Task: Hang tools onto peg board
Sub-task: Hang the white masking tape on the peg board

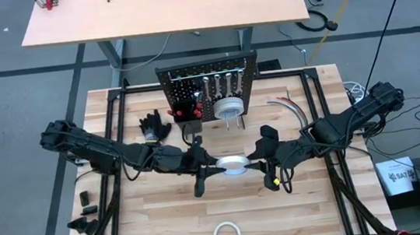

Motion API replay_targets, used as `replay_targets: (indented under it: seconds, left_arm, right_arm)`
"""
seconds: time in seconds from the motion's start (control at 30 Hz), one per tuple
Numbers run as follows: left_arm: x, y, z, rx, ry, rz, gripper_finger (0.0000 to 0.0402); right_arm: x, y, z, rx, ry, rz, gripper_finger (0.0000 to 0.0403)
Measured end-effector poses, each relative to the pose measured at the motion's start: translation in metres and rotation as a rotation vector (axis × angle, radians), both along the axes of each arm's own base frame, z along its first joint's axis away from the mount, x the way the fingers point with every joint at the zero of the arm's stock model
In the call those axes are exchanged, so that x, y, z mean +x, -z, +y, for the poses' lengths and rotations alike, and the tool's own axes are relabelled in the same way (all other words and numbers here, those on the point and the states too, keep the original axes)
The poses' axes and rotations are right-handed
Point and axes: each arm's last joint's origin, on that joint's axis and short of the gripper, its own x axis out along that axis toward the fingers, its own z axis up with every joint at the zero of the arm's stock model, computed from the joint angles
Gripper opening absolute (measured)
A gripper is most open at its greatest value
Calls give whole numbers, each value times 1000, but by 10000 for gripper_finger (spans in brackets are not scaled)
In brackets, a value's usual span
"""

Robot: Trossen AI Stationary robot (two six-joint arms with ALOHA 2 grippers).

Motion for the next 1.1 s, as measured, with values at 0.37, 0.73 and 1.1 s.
replay_targets:
  seconds: [0.37, 0.73, 1.1]
  left_arm:
    - [-4, 5, 2, 31, -51, 74, 181]
    - [-27, 18, 11, -5, -181, 331, 193]
    - [-28, 20, 7, -27, -208, 340, 194]
  right_arm:
    - [-6, 4, -4, -82, -54, 78, 66]
    - [-9, 8, -53, -212, -154, 238, 66]
    - [5, 10, -121, -166, -208, 227, 66]
